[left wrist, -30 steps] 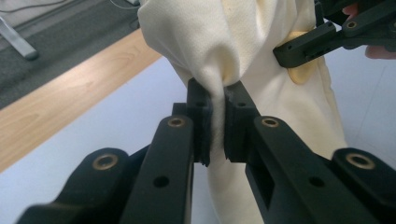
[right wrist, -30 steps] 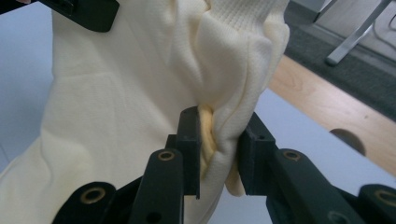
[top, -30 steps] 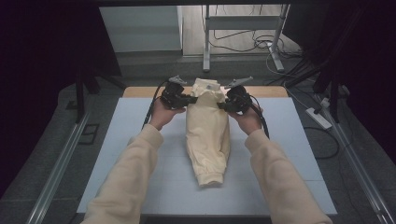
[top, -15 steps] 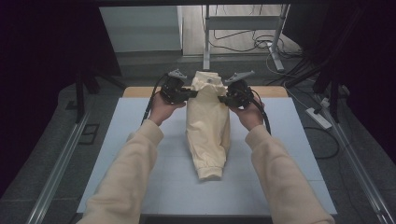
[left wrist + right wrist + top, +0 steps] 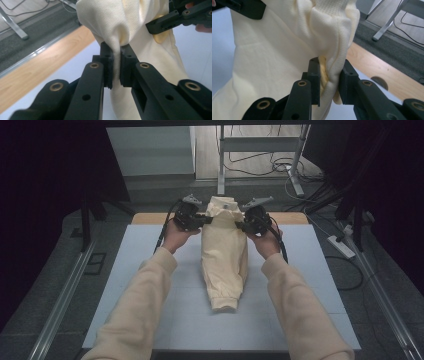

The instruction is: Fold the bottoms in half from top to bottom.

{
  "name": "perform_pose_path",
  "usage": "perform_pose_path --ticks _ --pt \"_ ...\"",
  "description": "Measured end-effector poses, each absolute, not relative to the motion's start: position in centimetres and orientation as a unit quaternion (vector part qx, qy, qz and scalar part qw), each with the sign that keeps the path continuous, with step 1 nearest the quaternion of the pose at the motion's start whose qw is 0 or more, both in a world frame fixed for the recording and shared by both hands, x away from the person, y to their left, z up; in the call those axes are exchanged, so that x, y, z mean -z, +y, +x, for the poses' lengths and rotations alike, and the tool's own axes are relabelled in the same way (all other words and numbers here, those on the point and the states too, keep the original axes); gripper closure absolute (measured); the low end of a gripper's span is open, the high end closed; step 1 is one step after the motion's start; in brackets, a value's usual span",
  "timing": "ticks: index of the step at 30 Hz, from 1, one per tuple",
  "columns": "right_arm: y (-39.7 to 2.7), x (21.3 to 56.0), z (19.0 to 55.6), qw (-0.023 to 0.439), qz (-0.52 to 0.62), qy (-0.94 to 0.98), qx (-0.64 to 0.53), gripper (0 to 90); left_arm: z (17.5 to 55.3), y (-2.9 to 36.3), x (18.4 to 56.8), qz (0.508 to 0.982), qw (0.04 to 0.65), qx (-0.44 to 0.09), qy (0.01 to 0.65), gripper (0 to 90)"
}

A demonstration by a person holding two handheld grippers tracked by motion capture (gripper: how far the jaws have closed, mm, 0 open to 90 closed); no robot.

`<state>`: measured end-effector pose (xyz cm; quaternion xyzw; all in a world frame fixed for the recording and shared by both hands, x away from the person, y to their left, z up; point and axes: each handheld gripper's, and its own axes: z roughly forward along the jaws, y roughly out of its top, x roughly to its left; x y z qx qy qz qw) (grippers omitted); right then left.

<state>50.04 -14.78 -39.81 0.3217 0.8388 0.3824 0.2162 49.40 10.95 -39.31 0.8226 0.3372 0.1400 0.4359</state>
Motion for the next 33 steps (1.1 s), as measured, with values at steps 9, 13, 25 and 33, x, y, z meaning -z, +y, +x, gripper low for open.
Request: perform_pose_path --ticks 9,13,25,33 --pt "-14.1 37.7 51.1 0.226 0.313 0.834 -0.395 73.9 50.0 11.6 37.8 0.821 0.438 -0.147 0.335 82.5" --pt "-14.2 38.8 51.0 0.217 0.320 0.837 -0.387 73.8 49.7 11.2 38.9 0.825 0.433 -0.142 0.335 82.4" --pt "-15.2 41.2 50.5 0.205 0.325 0.842 -0.380 73.3 49.1 10.4 41.0 0.830 0.431 -0.127 0.329 82.2" --pt "-15.2 42.7 50.0 0.197 0.320 0.849 -0.371 73.0 48.4 10.5 42.6 0.834 0.428 -0.115 0.330 82.2"
